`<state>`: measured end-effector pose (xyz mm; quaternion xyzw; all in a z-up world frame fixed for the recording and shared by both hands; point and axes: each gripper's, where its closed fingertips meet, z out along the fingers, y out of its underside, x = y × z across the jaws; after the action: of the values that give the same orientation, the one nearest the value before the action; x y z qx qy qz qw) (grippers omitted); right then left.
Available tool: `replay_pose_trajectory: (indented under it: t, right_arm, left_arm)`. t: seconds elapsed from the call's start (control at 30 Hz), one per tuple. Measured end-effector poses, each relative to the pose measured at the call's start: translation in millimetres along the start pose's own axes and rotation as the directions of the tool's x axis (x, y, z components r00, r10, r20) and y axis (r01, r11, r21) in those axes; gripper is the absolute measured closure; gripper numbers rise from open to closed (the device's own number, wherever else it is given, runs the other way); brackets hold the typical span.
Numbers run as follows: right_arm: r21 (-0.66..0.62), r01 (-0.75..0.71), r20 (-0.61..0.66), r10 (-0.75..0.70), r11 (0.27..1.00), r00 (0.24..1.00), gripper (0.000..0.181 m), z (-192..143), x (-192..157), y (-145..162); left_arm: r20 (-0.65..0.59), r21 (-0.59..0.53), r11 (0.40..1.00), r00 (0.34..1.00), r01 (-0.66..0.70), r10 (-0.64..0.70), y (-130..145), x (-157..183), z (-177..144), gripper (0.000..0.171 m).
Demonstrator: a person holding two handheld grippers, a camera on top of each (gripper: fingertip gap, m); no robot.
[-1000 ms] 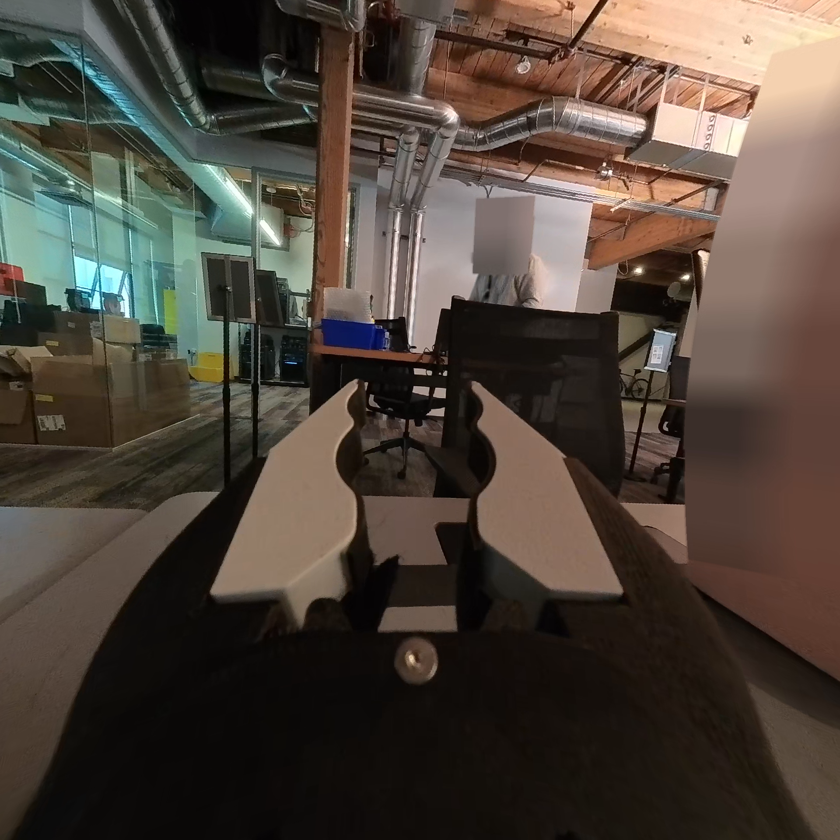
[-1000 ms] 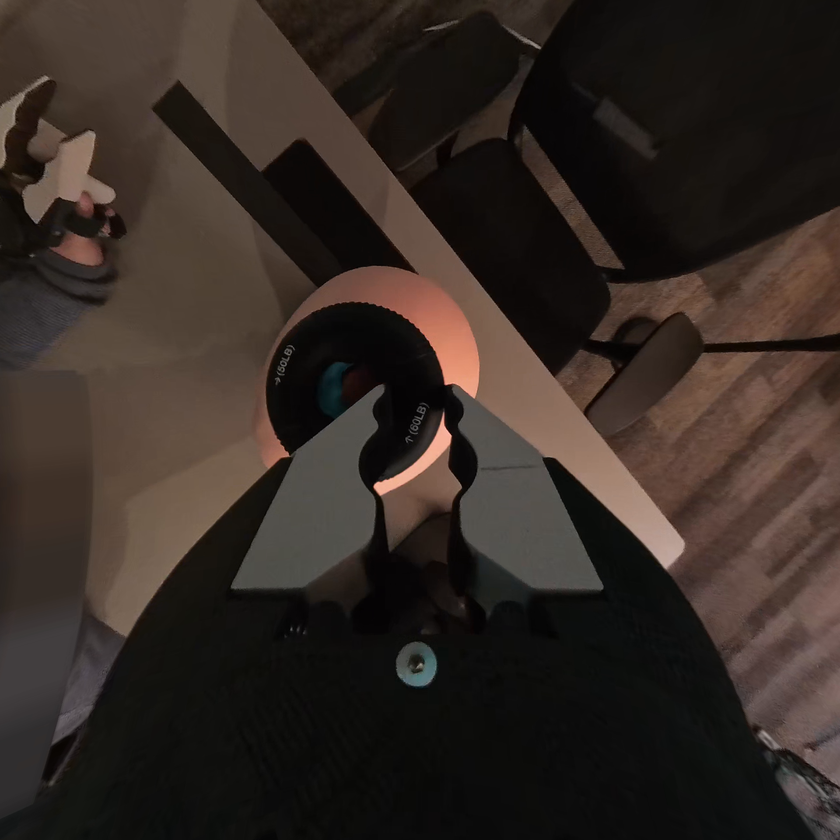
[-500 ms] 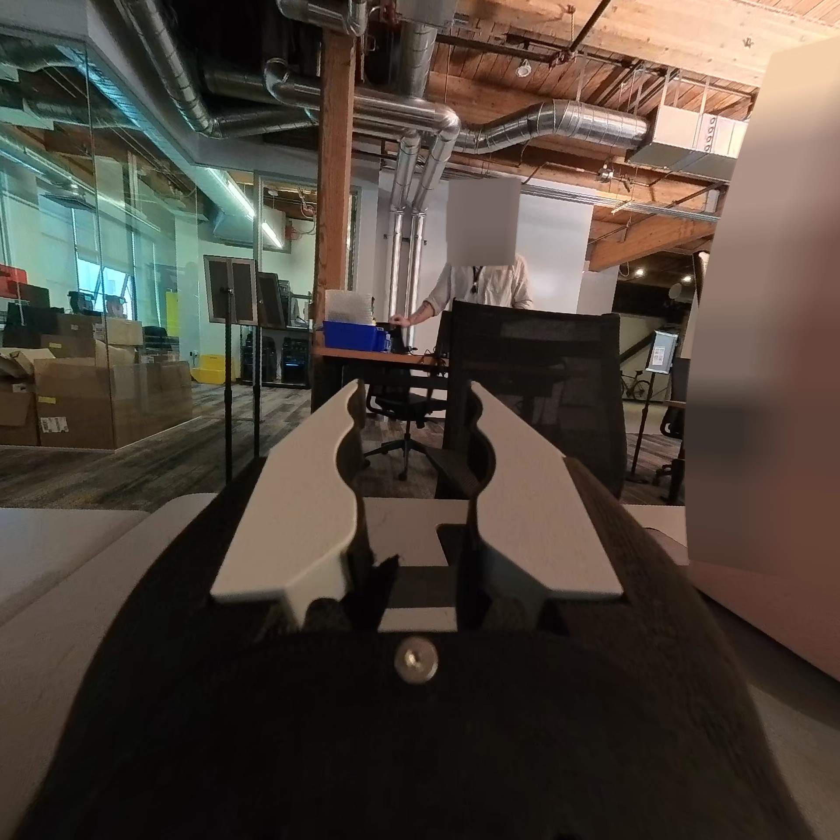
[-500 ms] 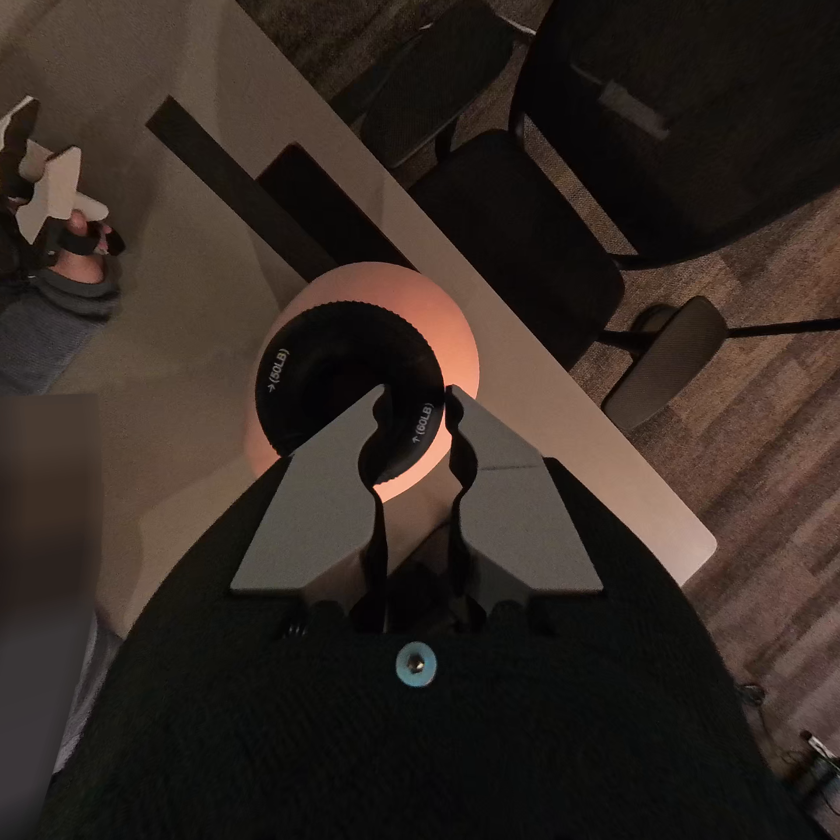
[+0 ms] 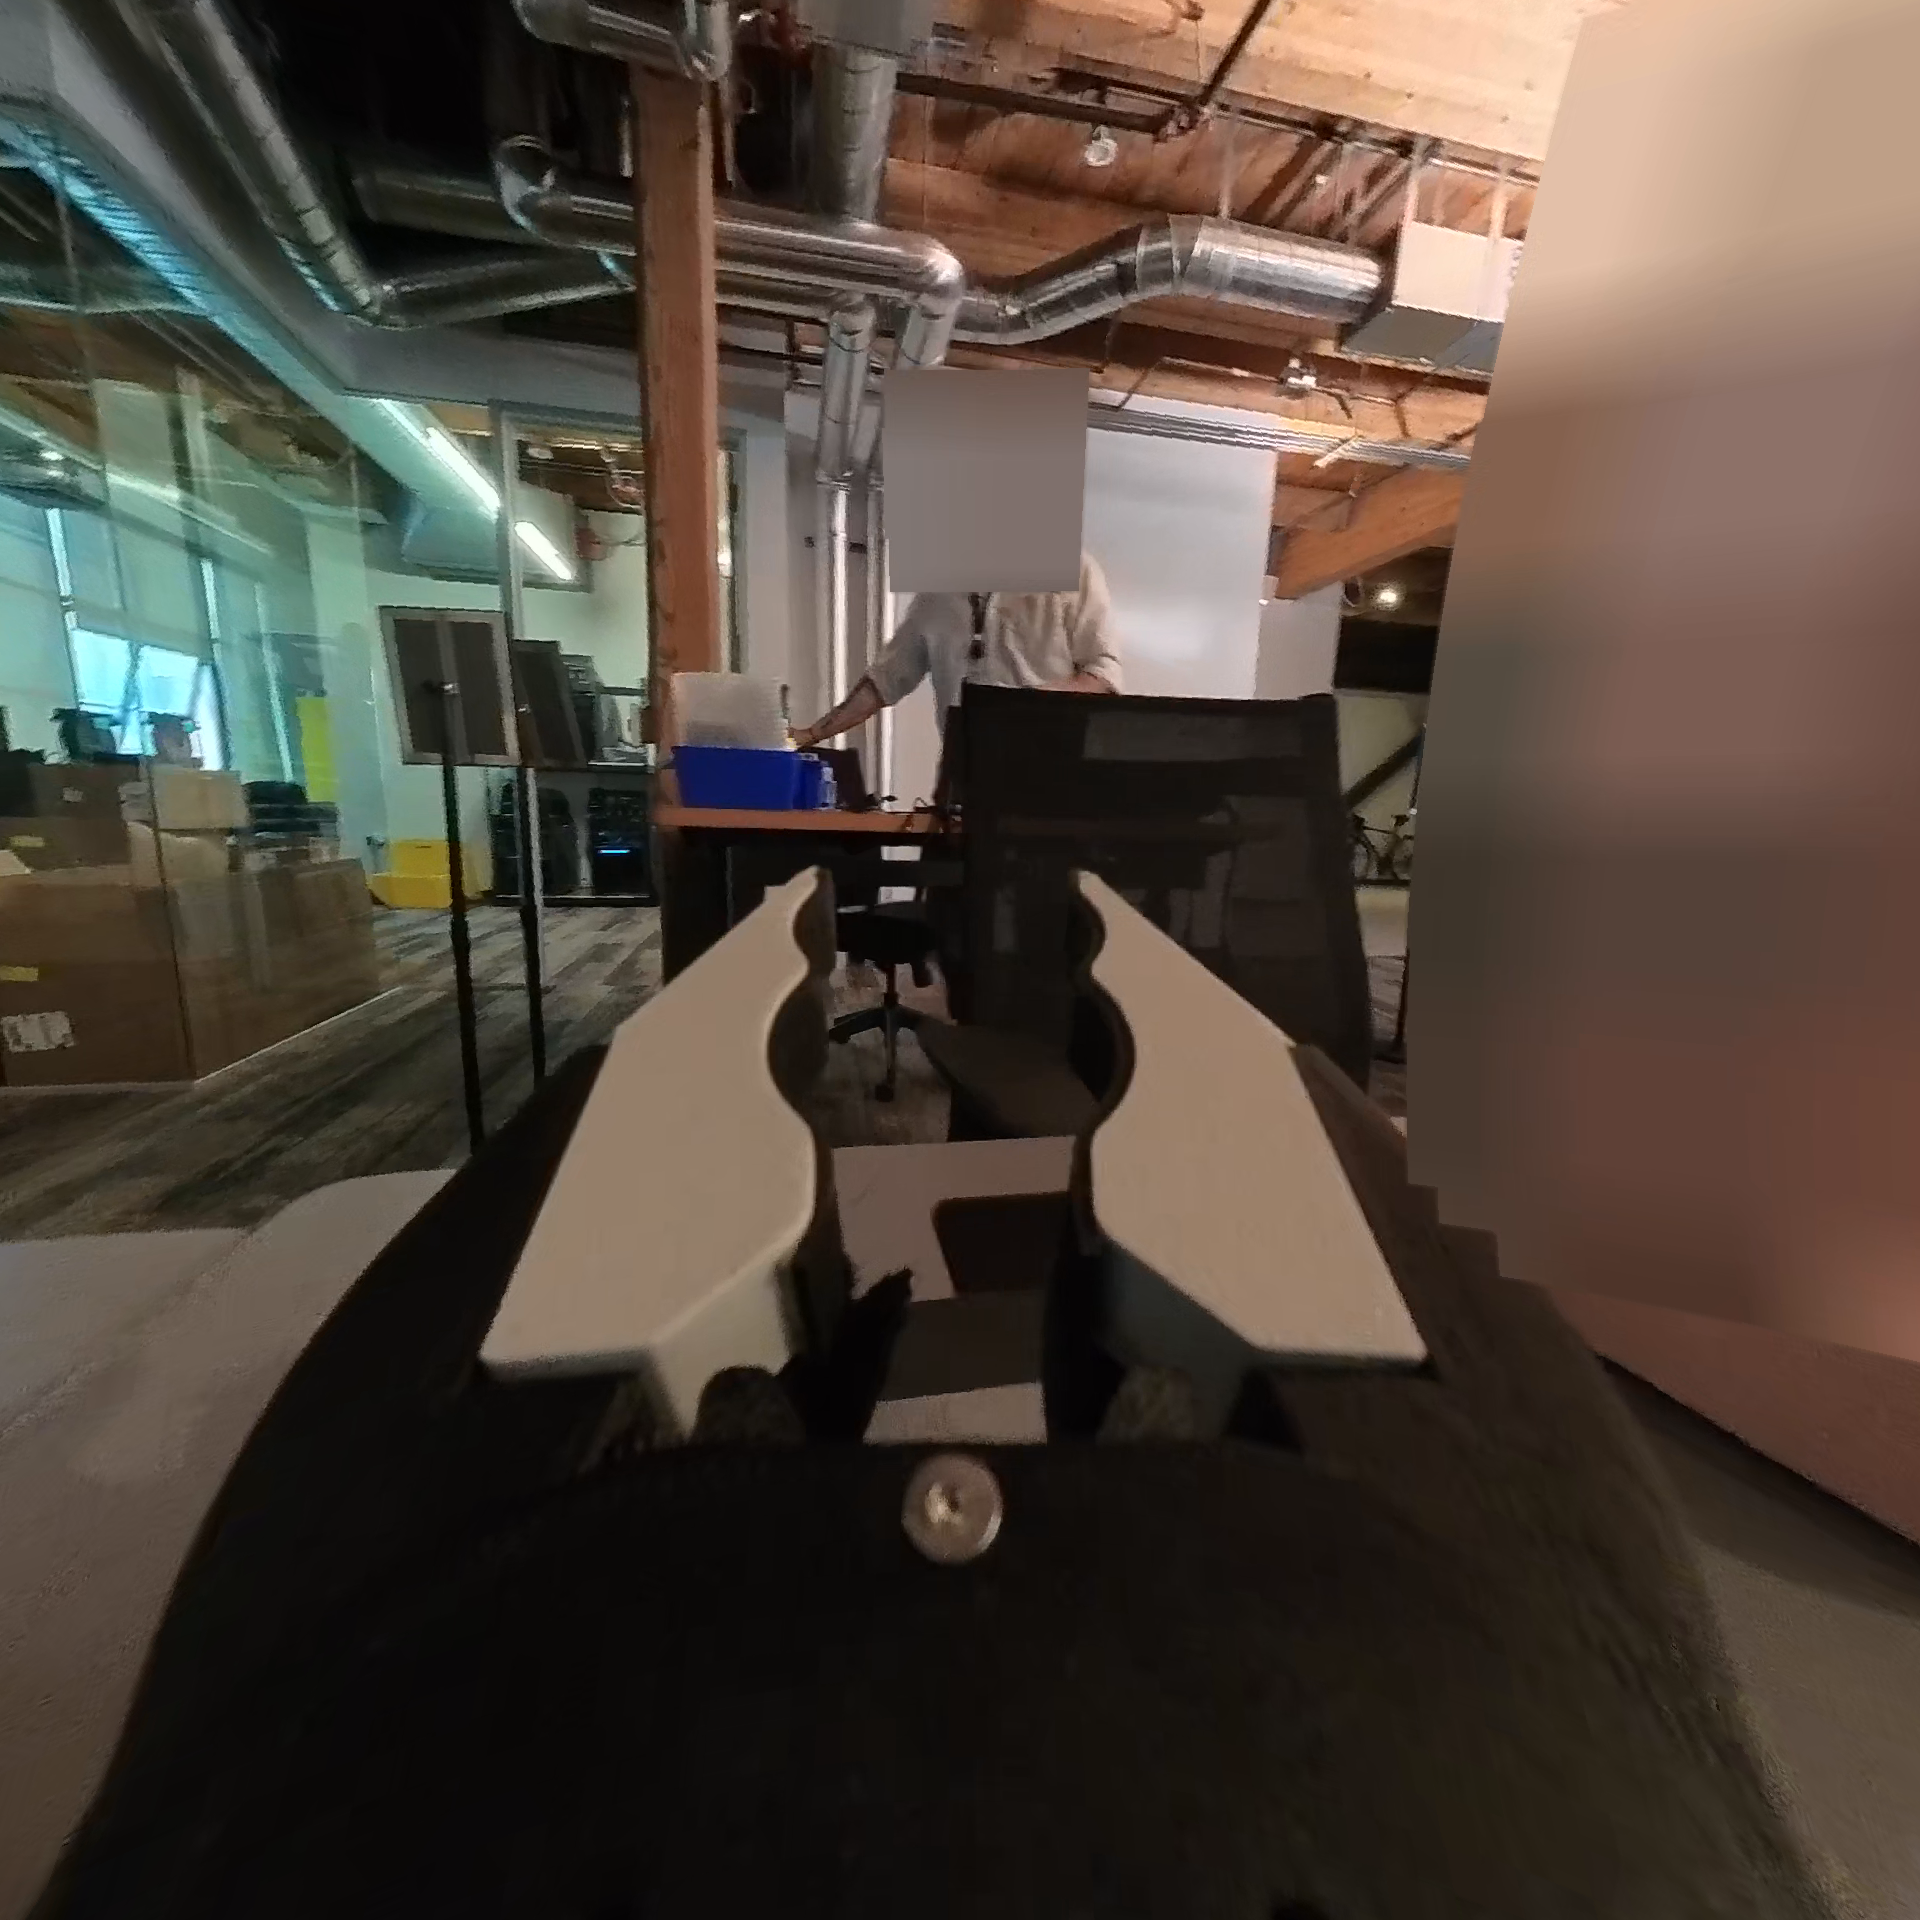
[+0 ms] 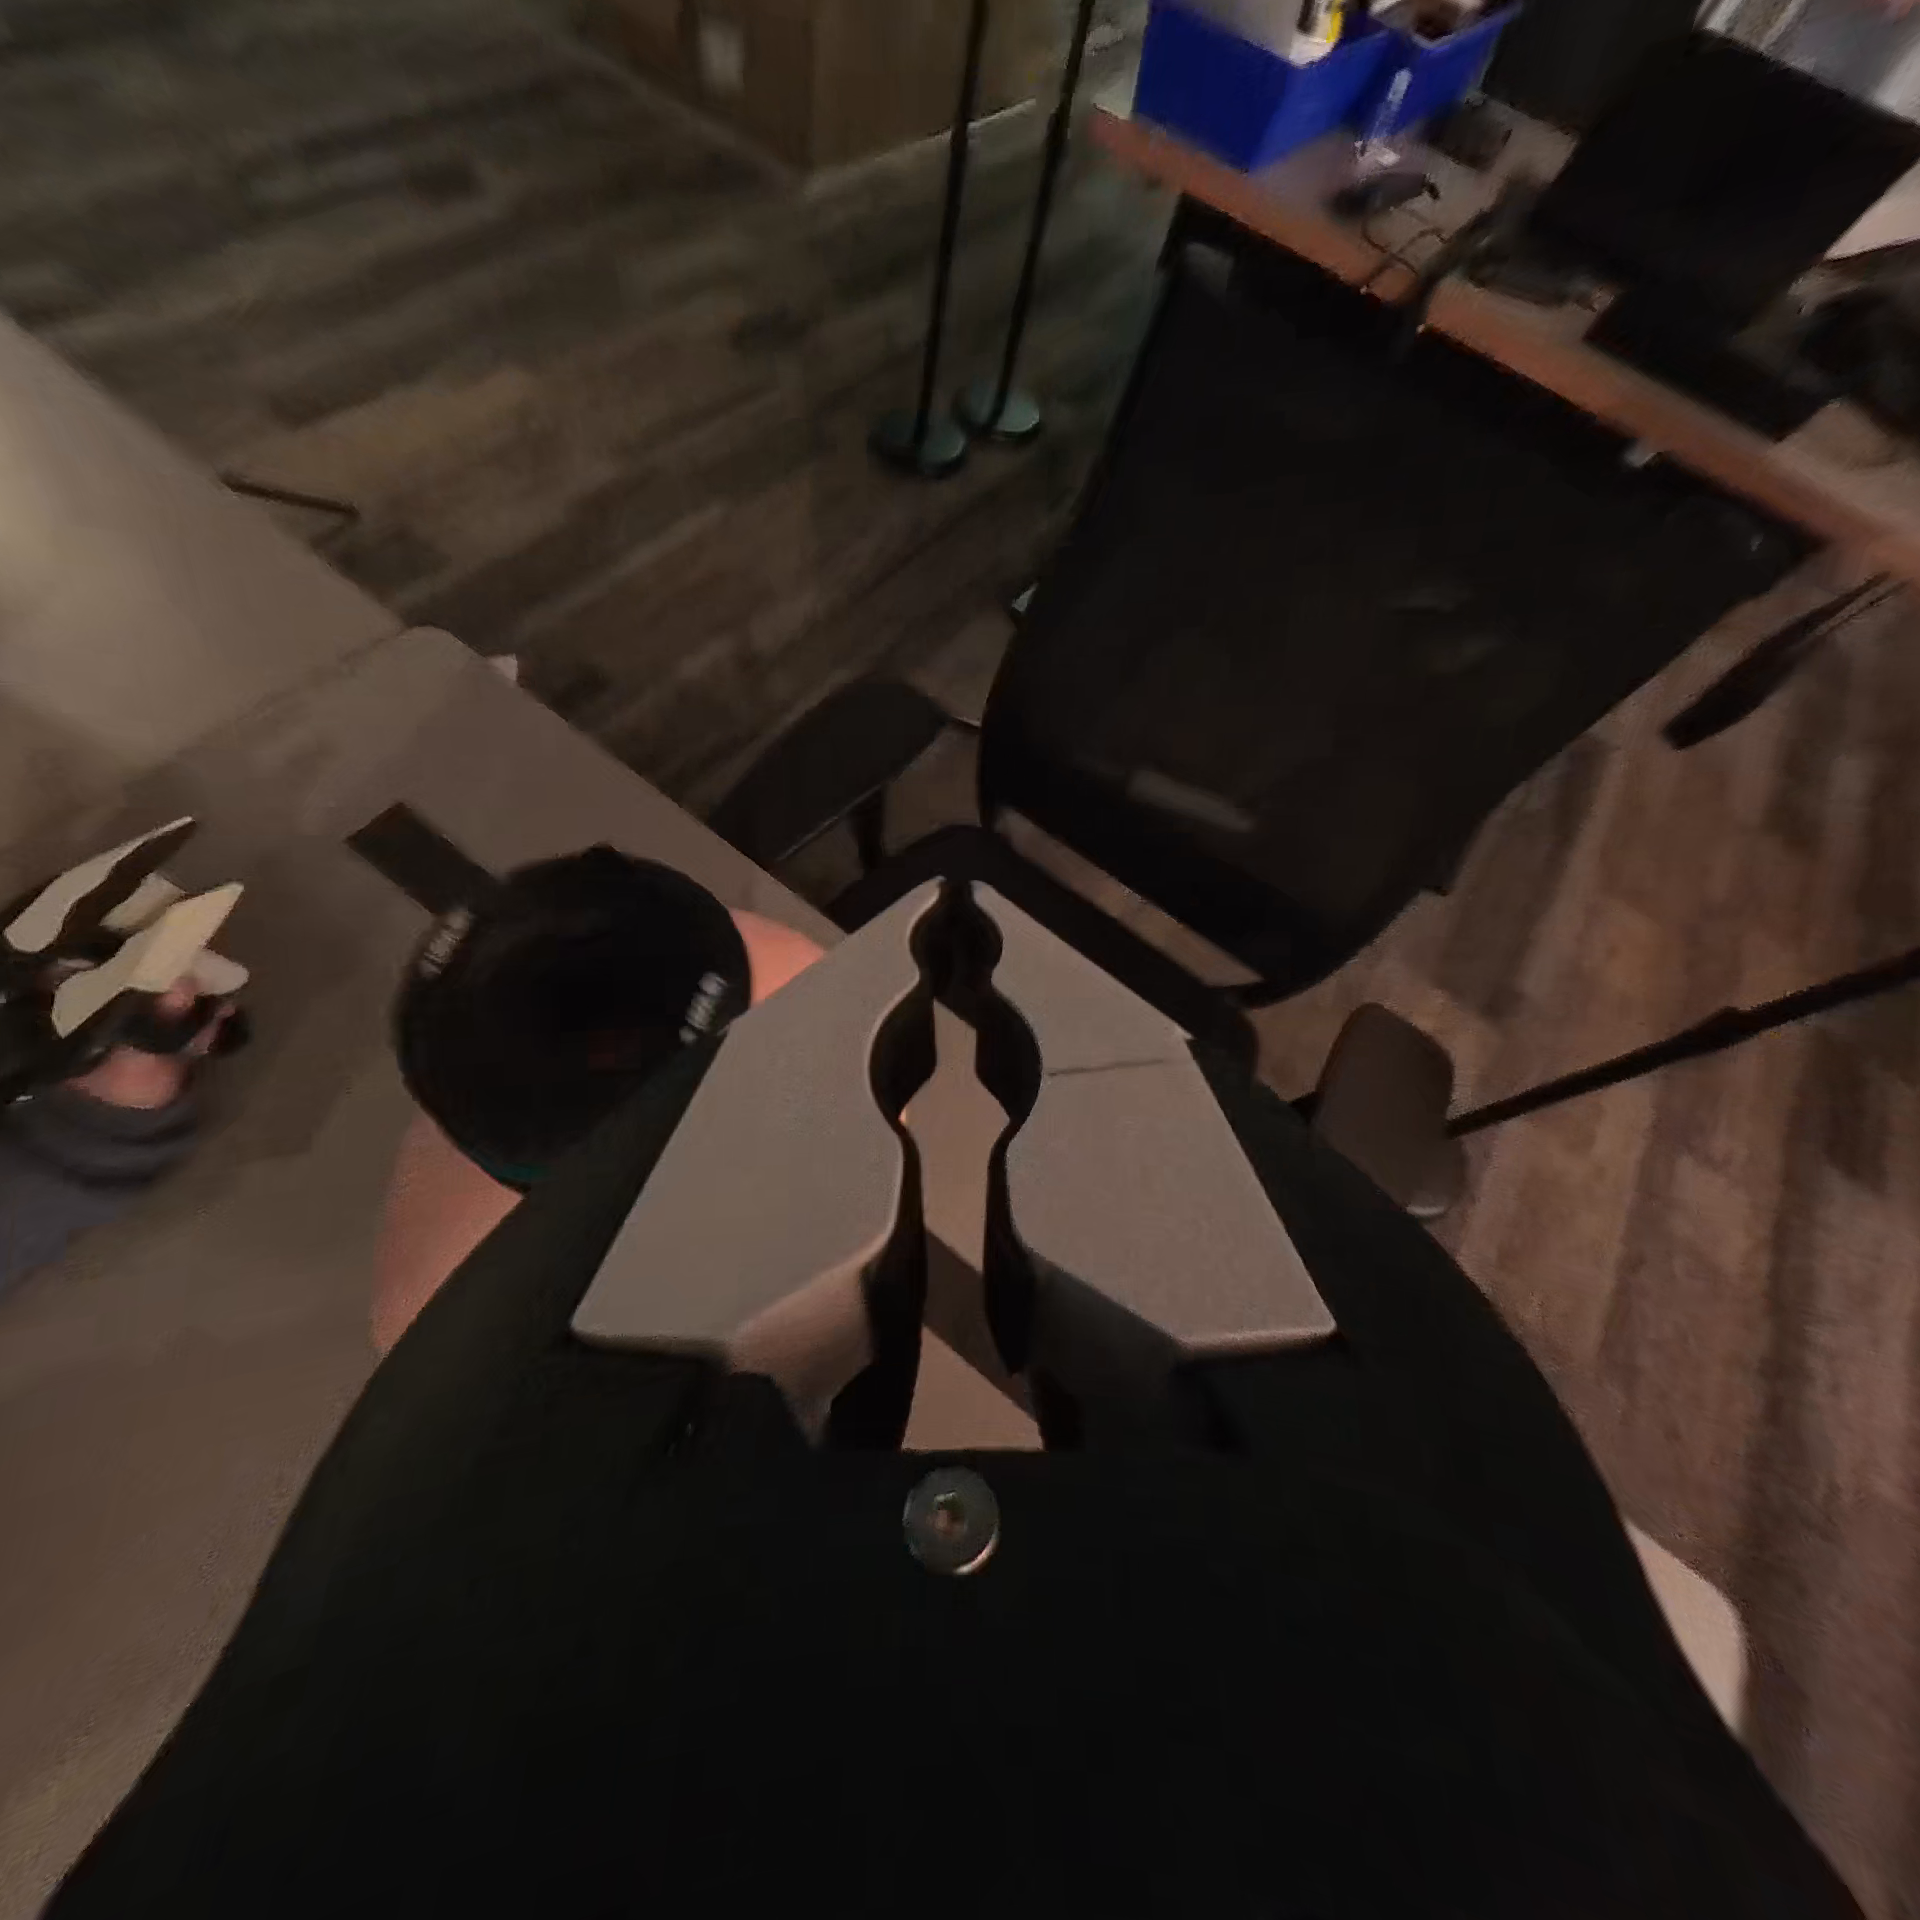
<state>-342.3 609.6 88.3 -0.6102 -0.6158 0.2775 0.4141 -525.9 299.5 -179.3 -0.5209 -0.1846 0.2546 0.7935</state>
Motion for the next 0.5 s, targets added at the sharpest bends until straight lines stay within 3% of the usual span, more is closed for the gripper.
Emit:
replay_pose_trajectory:
  t: [0.1, 0.2, 0.33, 0.4, 0.5]
  right_arm:
    - [-0.059, -0.093, 0.176, 0.102, 0.994, 0.979, 0.181, 20.3, -5.5, 48.0]
    - [-0.115, -0.127, 0.233, 0.151, 0.985, 0.961, 0.181, 48.7, -5.5, 87.3]
    - [0.025, -0.184, 0.344, 0.164, 0.983, 0.924, 0.181, 71.9, -21.4, 74.3]
    - [0.082, -0.13, 0.515, 0.07, 0.988, 0.854, 0.181, 65.2, -56.6, 64.4]
    - [0.213, -0.014, 0.649, -0.131, 0.977, 0.749, 0.181, 36.5, -93.0, 52.0]
  left_arm:
    - [-0.073, -0.019, 0.999, 0.996, -0.048, 0.046, 5.2, 25.6, 1.7, 0.13]
    - [-0.125, -0.024, 0.994, 0.987, -0.11, 0.106, 9.3, 43.5, 1.4, 0.13]
    - [-0.14, -0.026, 0.988, 0.979, -0.151, 0.145, 11.8, 48.6, 0.9, 0.131]
    - [-0.138, -0.033, 0.99, 0.981, -0.139, 0.133, 13.1, 46.7, 1.0, 0.131]
    - [-0.138, -0.044, 0.992, 0.984, -0.119, 0.112, 14.8, 45.3, 1.7, 0.131]
